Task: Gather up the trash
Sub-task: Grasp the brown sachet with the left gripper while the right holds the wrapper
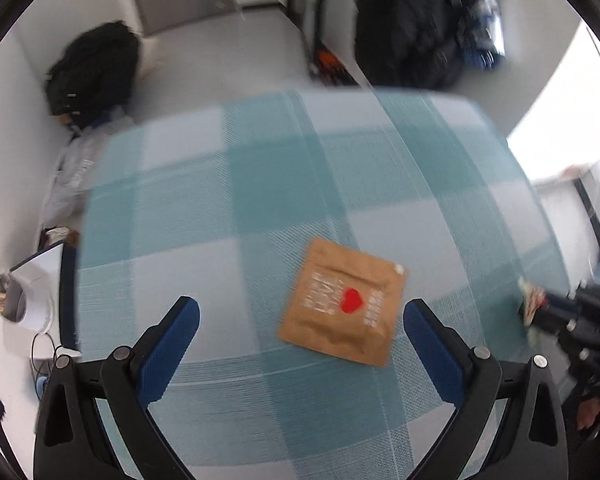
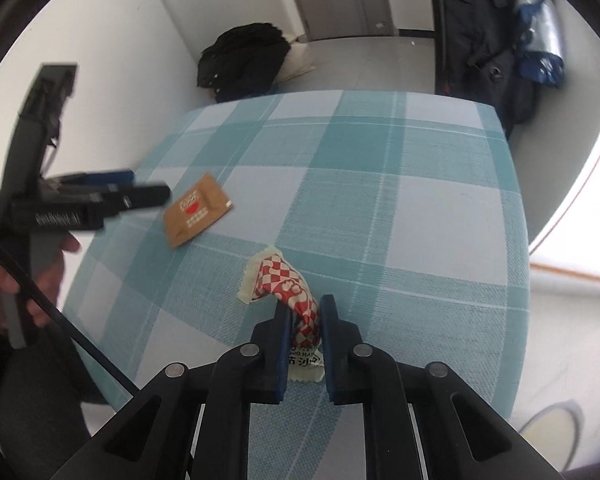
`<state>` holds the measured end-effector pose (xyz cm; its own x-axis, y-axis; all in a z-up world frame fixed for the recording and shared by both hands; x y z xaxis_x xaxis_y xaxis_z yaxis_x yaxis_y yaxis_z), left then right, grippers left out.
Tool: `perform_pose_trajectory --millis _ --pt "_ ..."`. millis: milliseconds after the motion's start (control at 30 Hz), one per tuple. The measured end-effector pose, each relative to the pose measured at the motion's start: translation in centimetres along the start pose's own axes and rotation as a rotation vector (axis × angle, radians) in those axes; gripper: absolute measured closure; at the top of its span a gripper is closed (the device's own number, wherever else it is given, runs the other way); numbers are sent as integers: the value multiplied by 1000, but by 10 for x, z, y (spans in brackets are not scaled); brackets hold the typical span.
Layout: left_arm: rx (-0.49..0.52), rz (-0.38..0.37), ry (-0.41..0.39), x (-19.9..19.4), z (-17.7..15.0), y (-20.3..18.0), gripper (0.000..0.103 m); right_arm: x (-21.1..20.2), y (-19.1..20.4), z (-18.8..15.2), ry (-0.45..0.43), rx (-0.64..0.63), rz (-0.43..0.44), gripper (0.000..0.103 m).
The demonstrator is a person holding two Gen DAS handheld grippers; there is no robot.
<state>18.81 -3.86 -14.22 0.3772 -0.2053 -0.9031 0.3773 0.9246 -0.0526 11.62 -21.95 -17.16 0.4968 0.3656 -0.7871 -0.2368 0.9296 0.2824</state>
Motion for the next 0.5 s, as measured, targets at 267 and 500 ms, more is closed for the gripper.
perform_pose_trajectory --millis 267,500 --pt "124 63 45 14 2 -11 3 -17 -12 2 -36 71 22 90" --pt "139 -1 61 14 3 -10 12 -25 -13 5 -59 89 46 90"
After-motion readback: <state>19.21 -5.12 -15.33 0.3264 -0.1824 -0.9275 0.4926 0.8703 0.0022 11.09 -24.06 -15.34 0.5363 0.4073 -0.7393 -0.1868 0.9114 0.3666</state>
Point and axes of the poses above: each gripper's, at about its wrist camera, not at the fingertips, and x roughly the way its jaws point, y to its left, z to its top, the point moved 1 cm from there along x, roughly the way its jaws point, and after that the axes turned 2 degrees about -y, right-handed, at the moved point
